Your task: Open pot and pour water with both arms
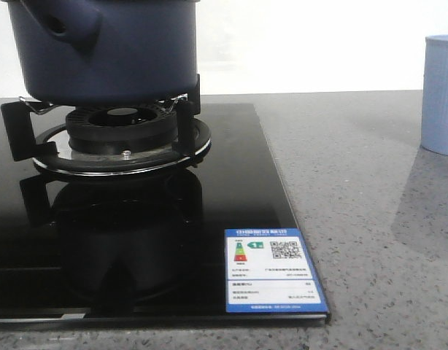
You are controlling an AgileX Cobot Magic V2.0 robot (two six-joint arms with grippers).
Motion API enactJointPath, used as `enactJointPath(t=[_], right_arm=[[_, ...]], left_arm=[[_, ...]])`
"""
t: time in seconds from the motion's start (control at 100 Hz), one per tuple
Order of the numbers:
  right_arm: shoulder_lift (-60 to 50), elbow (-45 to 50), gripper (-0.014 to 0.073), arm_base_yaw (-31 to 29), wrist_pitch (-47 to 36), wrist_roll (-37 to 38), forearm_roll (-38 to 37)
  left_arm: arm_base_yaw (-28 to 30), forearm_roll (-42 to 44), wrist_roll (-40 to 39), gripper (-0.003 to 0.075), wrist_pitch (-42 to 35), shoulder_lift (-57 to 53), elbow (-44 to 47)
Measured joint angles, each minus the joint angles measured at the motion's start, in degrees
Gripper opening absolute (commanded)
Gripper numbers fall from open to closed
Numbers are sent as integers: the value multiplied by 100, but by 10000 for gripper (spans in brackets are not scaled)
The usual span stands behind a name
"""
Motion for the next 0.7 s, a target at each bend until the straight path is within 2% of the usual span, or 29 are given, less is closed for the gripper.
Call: enactJointPath(t=[0.57, 0.7], right_arm=[[0, 0, -53, 0, 12, -14, 0], [0, 0, -53, 0, 12, -14, 0]], left_arm=[[0, 0, 0, -16, 0, 0, 10], [146, 389, -205, -16, 23, 0, 158]])
